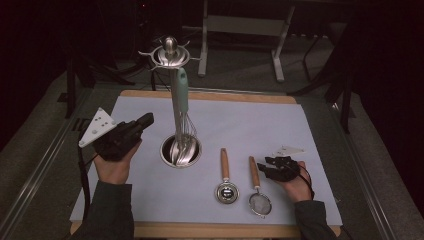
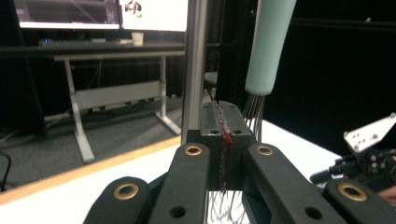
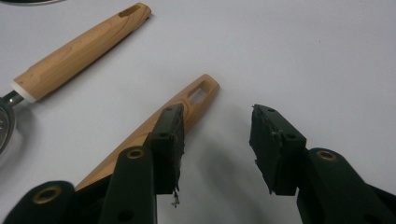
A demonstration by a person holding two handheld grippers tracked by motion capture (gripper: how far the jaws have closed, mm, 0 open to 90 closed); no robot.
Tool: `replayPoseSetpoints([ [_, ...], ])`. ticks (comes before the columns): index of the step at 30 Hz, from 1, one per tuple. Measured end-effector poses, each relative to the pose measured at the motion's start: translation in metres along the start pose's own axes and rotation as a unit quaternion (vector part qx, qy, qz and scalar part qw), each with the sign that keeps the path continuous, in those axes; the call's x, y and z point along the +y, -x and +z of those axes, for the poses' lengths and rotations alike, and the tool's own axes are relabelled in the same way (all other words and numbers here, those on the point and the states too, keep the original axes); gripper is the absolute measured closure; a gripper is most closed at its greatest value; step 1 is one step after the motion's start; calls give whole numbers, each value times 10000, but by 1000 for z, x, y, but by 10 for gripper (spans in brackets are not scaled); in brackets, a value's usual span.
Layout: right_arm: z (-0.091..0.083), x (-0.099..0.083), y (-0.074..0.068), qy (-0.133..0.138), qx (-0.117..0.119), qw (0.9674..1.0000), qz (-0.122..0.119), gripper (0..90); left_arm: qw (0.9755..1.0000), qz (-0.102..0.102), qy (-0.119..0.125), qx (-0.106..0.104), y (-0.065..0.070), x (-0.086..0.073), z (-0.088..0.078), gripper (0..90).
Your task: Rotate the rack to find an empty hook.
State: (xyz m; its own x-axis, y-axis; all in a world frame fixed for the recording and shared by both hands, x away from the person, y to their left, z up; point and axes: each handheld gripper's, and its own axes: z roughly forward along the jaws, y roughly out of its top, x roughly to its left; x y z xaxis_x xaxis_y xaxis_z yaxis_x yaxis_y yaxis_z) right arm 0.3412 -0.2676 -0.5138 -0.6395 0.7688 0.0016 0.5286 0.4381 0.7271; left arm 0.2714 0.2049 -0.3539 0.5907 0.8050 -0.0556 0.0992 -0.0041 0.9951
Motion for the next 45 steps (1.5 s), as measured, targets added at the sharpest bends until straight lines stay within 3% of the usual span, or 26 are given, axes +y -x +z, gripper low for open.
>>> replayPoseSetpoints([
  [9,-1,-2,1,1,-12,10000,28,550,9987,249,451,-67,5,26,7,900],
  [10,-1,-3,1,2,-12,10000,28,550,9977,298,600,-119,7,34,10,900],
  [15,-2,-4,2,20,-10,10000,53,549,9953,449,848,-135,11,53,17,900],
  [21,-5,-4,4,54,-19,9999,108,550,9927,515,1081,-173,12,69,23,900],
  [27,-5,-5,5,58,-19,9999,107,550,9912,530,1209,-86,9,76,23,900],
  [31,-5,-5,4,75,4,9999,123,550,9915,436,1227,-36,4,78,22,900],
  [38,-4,-5,4,65,24,9999,105,551,9919,466,1181,93,1,79,21,900],
  [45,-4,-5,4,66,34,9999,117,550,9924,416,1127,271,-11,84,23,899],
])
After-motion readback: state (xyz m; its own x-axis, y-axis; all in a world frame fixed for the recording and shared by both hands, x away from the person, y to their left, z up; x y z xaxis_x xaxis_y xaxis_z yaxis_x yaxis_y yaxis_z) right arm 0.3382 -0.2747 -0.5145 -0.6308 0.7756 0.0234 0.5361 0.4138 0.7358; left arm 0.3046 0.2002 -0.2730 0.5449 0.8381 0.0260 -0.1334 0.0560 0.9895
